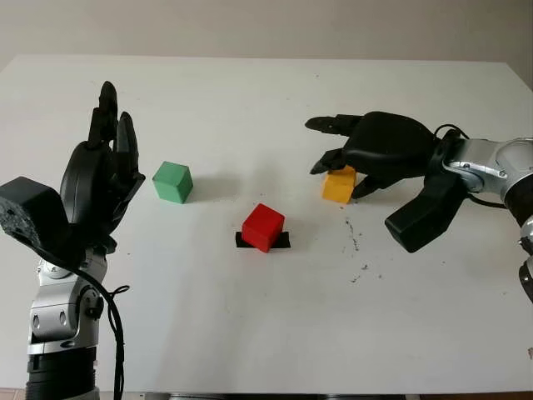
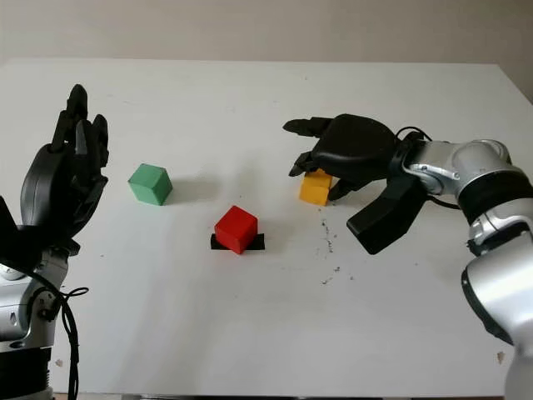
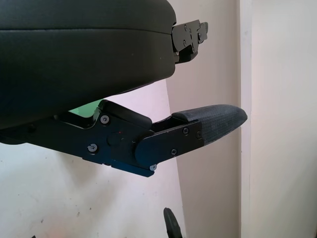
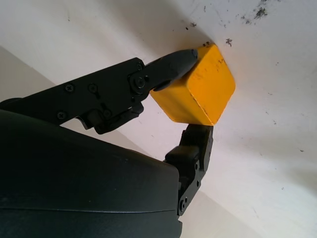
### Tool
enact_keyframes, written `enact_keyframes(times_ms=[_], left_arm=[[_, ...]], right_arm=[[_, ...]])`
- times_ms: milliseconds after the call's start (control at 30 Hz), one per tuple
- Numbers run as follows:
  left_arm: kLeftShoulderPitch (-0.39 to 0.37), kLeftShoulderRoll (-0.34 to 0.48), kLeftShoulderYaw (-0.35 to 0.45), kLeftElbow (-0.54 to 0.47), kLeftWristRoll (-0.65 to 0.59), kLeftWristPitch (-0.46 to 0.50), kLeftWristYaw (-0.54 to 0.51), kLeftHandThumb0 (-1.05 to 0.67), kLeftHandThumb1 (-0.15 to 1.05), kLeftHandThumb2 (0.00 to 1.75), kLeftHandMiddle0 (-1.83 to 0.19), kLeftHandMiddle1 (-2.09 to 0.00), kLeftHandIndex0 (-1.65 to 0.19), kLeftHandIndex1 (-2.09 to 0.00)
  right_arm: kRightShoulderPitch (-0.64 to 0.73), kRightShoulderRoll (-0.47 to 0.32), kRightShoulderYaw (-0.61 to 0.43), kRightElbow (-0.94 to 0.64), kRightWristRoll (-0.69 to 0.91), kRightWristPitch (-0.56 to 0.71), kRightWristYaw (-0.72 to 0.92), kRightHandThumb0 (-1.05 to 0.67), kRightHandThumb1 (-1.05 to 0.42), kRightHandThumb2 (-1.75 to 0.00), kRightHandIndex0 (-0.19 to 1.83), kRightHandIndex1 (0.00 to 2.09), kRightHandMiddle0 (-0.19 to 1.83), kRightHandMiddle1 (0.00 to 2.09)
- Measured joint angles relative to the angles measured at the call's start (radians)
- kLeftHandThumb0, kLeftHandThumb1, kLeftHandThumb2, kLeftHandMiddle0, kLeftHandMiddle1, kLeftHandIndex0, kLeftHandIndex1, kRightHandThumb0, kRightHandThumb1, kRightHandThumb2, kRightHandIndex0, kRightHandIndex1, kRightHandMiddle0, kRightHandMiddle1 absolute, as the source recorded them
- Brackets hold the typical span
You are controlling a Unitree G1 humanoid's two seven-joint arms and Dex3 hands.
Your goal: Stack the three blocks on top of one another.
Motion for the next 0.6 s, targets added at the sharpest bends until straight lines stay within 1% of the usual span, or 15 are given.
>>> enact_keyframes(times_ms=[33,167,300,333,367,433,600], left_arm=[[0.000,0.000,0.000,-0.002,0.000,0.002,0.000,-0.75,1.05,0.70,0.19,0.00,0.19,0.00],[0.000,0.000,-0.001,-0.008,0.000,0.010,0.001,-0.75,1.05,0.70,0.19,0.00,0.19,0.00],[0.001,0.000,-0.002,-0.017,0.002,0.017,0.004,-0.74,1.05,0.70,0.19,0.00,0.19,0.00],[0.001,0.000,-0.002,-0.019,0.002,0.018,0.004,-0.74,1.05,0.70,0.19,0.00,0.19,0.00],[0.001,0.000,-0.002,-0.020,0.002,0.020,0.004,-0.74,1.05,0.70,0.19,0.00,0.19,0.00],[0.001,0.000,-0.002,-0.023,0.001,0.026,0.005,-0.74,1.05,0.70,0.19,0.00,0.19,0.00],[0.001,0.000,-0.002,-0.033,0.002,0.034,0.008,-0.73,1.05,0.69,0.19,0.00,0.19,0.00]], right_arm=[[-0.002,0.000,0.004,0.003,-0.001,0.000,0.000,-0.28,-1.00,-0.06,0.24,0.06,0.42,1.43],[-0.011,-0.001,0.004,0.008,0.003,0.000,0.023,-0.28,-0.99,-0.05,0.26,0.06,0.42,1.39],[-0.020,-0.006,0.004,0.008,0.008,0.000,0.035,-0.25,-0.97,-0.05,0.30,0.06,0.49,1.28],[-0.023,-0.007,0.001,0.008,0.013,0.000,0.042,-0.25,-0.96,-0.05,0.32,0.06,0.52,1.19],[-0.027,-0.008,-0.002,0.008,0.023,-0.001,0.052,-0.25,-0.95,-0.05,0.32,0.06,0.54,1.15],[-0.031,-0.012,-0.016,0.007,0.047,-0.001,0.083,-0.31,-0.92,-0.05,0.33,0.06,0.58,1.05],[-0.046,-0.027,-0.088,0.006,0.165,-0.013,0.230,-0.36,-0.89,-0.05,0.30,0.05,0.59,1.00]])
